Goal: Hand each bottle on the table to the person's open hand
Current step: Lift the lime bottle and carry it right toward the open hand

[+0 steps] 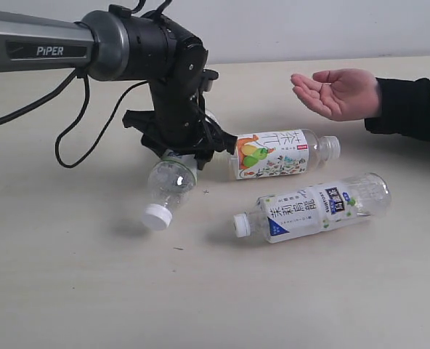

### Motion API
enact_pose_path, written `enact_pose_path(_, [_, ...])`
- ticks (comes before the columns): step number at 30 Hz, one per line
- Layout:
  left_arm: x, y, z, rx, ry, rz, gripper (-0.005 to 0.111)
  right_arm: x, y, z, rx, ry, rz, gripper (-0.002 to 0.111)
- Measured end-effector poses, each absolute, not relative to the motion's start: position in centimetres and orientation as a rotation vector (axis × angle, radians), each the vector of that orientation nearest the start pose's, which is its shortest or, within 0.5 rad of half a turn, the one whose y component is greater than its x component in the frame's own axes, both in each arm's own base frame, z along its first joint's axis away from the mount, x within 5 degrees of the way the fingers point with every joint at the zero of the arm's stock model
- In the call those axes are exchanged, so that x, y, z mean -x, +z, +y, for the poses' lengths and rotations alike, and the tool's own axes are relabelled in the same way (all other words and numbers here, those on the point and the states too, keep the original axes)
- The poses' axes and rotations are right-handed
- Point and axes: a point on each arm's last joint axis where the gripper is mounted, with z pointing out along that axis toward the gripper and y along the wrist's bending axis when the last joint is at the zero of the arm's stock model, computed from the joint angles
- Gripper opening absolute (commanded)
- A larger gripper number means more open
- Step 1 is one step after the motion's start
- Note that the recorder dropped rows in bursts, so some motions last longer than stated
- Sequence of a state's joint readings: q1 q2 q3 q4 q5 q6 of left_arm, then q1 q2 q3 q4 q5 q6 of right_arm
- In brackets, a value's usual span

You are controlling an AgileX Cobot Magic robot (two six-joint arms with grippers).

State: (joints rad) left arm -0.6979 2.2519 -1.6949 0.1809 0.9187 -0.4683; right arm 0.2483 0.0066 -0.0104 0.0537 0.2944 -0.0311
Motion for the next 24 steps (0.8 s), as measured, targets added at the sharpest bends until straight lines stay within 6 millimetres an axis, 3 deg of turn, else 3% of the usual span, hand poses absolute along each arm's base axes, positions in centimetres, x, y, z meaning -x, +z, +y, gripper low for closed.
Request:
enact_pose_path(4, [-36.0, 14.9, -28.3, -0.423, 0.042, 2.848, 0.0, -5.3, 19.0, 1.5, 0.213, 0.208, 1.766, 0.0])
enact_pose_path(11, [-35.2, 20.1, -29.1, -0.398, -0.063, 2.733, 0.0, -5.3, 19.0, 1.5, 0.213, 0.208, 1.766, 0.0])
enact_pose_path(24, [-30.8, 25.9, -36.0, -0.43, -0.515, 2.567, 0.0, -5.3, 19.0, 1.5, 0.213, 0.208, 1.766, 0.0])
